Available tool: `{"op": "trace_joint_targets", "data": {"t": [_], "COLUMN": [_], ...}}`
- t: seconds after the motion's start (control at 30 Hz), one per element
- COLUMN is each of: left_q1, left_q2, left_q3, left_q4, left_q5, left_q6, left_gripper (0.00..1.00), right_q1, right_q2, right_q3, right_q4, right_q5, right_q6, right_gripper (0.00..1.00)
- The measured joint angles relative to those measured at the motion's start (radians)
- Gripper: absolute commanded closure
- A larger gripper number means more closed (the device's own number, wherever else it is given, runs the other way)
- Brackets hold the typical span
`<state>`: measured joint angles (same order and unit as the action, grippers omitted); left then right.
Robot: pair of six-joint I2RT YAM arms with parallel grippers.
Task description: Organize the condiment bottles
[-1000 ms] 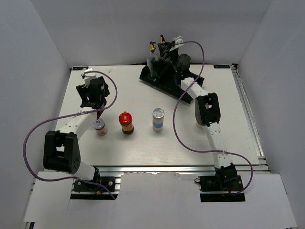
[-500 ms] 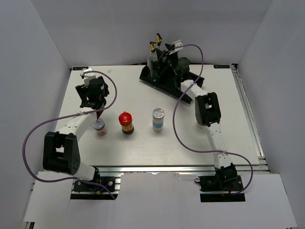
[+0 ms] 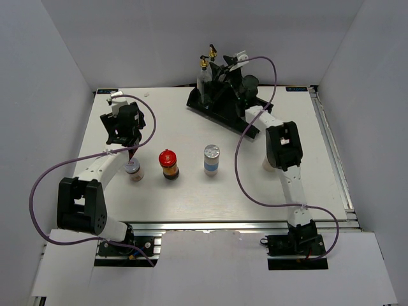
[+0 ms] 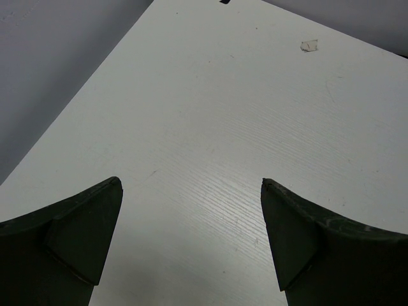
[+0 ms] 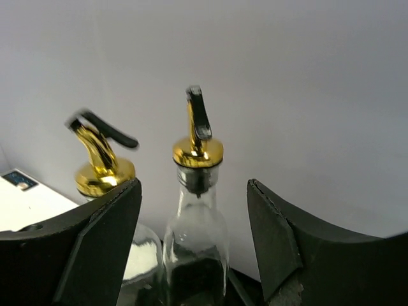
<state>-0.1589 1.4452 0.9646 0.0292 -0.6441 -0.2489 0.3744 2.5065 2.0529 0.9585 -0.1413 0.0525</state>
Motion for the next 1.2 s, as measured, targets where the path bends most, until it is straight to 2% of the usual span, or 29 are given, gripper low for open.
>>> {"op": "trace_joint_targets", "data": {"t": [0.3, 0.6, 0.7, 0.73, 0.77, 0.83, 1.07, 1.2], "left_q1": [0.0, 0.0, 0.0, 0.0, 0.0, 0.0, 0.0, 0.0], "left_q2": [0.0, 0.007, 0.015, 0.02, 0.024, 0.026, 0.025, 0.017], "left_q3": [0.037, 0.084, 0.093, 0.099, 0.104, 0.113, 0.146, 0.144], "left_q4": [-0.021, -0.055, -0.08, -0.091, -0.105, -0.137, -0.253, -0.325], "left_q5": [0.008, 0.024, 0.024, 0.023, 0.02, 0.013, 0.009, 0.023], "left_q6": [-0.008, -0.04, -0.059, -0.069, -0.08, -0.107, -0.229, -0.305], "left_gripper": [0.02, 0.02, 0.02, 0.02, 0.02, 0.02, 0.02, 0.02], "right_q1": [0.0, -0.001, -0.001, -0.002, -0.002, -0.004, 0.01, 0.114], "right_q2": [-0.137, -0.288, -0.386, -0.426, -0.476, -0.578, -0.952, -1.062], "right_q3": [-0.18, -0.487, -0.639, -0.692, -0.75, -0.828, -0.822, -0.817], "right_q4": [0.102, 0.194, 0.222, 0.225, 0.217, 0.149, -0.455, -0.754], "right_q5": [0.009, 0.0, 0.0, 0.0, -0.004, -0.021, -0.09, -0.062], "right_q6": [-0.01, -0.011, -0.013, -0.013, -0.01, -0.011, -0.007, -0.045], "right_gripper": [0.27, 0.25, 0.2, 0.11, 0.11, 0.11, 0.11, 0.11]}}
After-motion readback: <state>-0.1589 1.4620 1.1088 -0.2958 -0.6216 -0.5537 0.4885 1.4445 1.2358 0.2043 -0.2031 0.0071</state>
